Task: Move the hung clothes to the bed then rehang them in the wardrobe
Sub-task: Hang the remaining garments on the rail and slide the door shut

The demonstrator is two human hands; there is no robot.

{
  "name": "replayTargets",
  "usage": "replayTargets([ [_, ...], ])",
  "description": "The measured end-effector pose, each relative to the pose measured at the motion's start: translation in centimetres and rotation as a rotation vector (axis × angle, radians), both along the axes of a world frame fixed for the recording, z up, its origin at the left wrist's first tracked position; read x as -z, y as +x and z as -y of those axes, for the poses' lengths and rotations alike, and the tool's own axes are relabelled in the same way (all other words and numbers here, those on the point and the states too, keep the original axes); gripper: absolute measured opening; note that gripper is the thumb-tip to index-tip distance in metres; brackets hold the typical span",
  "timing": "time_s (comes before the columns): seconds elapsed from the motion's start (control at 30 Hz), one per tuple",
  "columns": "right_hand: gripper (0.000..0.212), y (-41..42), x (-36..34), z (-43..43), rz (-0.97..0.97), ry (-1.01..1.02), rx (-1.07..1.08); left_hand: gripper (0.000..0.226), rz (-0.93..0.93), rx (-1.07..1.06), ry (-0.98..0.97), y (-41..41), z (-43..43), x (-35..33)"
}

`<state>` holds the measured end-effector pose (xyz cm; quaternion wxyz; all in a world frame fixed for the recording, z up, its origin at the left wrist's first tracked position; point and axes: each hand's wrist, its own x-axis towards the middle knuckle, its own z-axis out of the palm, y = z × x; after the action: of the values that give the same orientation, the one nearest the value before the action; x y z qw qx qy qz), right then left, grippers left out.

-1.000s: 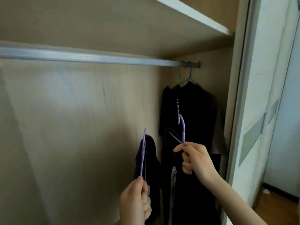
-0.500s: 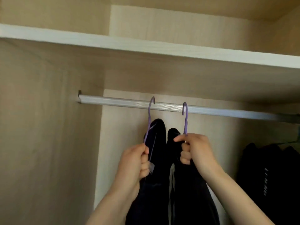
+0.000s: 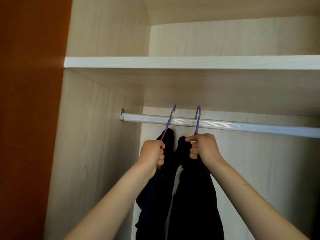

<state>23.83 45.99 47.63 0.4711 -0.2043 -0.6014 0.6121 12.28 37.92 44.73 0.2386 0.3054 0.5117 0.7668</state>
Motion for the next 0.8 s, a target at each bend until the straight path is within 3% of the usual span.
replayTargets([
  [0.37, 0.032, -0.9, -0.2, -0.8, -0.028, -0.017, 0.076, 0.033, 0.052, 0.084, -0.07, -0.9, -2.4, 1.1],
  [0.8, 0.03, 6.2, 1.0, -5.4, 0.005, -0.027, 0.266, 0.032, 0.05, 0.303, -0.102, 5.4, -6.8, 1.0],
])
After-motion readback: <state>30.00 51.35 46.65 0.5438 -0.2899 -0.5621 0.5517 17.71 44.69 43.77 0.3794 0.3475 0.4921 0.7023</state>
